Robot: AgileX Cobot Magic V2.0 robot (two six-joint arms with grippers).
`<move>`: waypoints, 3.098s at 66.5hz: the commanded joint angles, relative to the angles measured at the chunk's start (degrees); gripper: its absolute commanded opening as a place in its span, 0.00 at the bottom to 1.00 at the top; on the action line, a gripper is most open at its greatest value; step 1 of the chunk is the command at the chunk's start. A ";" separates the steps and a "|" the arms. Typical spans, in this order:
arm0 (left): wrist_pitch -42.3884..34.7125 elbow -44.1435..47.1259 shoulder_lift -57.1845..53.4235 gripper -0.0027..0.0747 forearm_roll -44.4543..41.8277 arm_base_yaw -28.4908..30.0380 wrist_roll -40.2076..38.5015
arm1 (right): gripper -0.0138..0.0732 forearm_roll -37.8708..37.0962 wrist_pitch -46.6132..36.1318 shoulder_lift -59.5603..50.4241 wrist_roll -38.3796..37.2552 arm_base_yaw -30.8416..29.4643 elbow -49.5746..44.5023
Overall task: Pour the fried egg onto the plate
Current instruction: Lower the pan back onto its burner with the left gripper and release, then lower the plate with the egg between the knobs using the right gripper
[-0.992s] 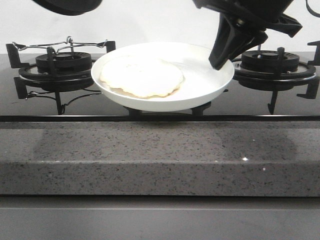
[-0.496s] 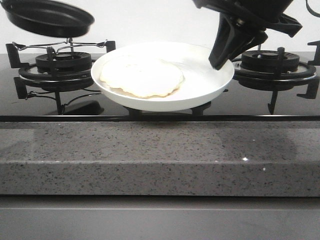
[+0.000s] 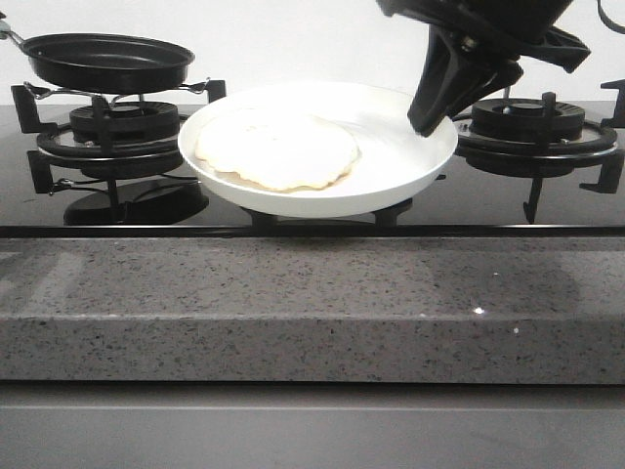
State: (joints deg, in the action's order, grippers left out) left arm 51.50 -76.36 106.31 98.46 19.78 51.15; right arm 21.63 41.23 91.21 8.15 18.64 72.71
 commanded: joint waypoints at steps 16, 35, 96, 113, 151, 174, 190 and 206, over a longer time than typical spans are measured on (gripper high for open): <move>0.64 -1.97 -2.77 0.45 -0.06 0.13 -0.09 | 0.08 0.98 -2.44 -2.11 0.50 0.15 1.38; 2.29 -1.97 -2.77 0.77 -2.89 0.64 -0.09 | 0.08 0.98 -2.44 -2.11 0.50 0.15 1.38; 4.11 -1.97 -24.30 0.77 -36.41 4.34 -10.80 | 0.08 0.98 -2.44 -2.11 0.50 0.15 1.38; -0.56 -1.97 -35.98 0.77 -65.44 -9.35 -26.07 | 0.08 0.98 -2.44 -2.11 0.50 0.15 1.38; 3.27 11.27 -50.75 0.77 -101.58 -30.42 -50.38 | 0.08 0.98 -2.44 -2.11 0.50 0.15 1.38; 3.89 14.87 -56.65 0.77 -101.18 -30.42 -50.38 | 0.08 0.98 -2.44 -2.11 0.50 0.15 1.38; 3.66 14.87 -56.10 0.77 -101.18 -30.42 -50.38 | 0.08 1.28 -2.19 -2.24 0.50 0.15 1.99; 3.53 14.87 -55.68 0.77 -101.18 -30.42 -50.38 | 0.08 1.23 4.44 -1.52 0.50 -1.28 15.28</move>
State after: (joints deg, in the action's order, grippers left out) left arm 58.44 -60.06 50.83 -2.79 -10.14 1.33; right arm 21.23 46.99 91.93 8.30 18.42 81.40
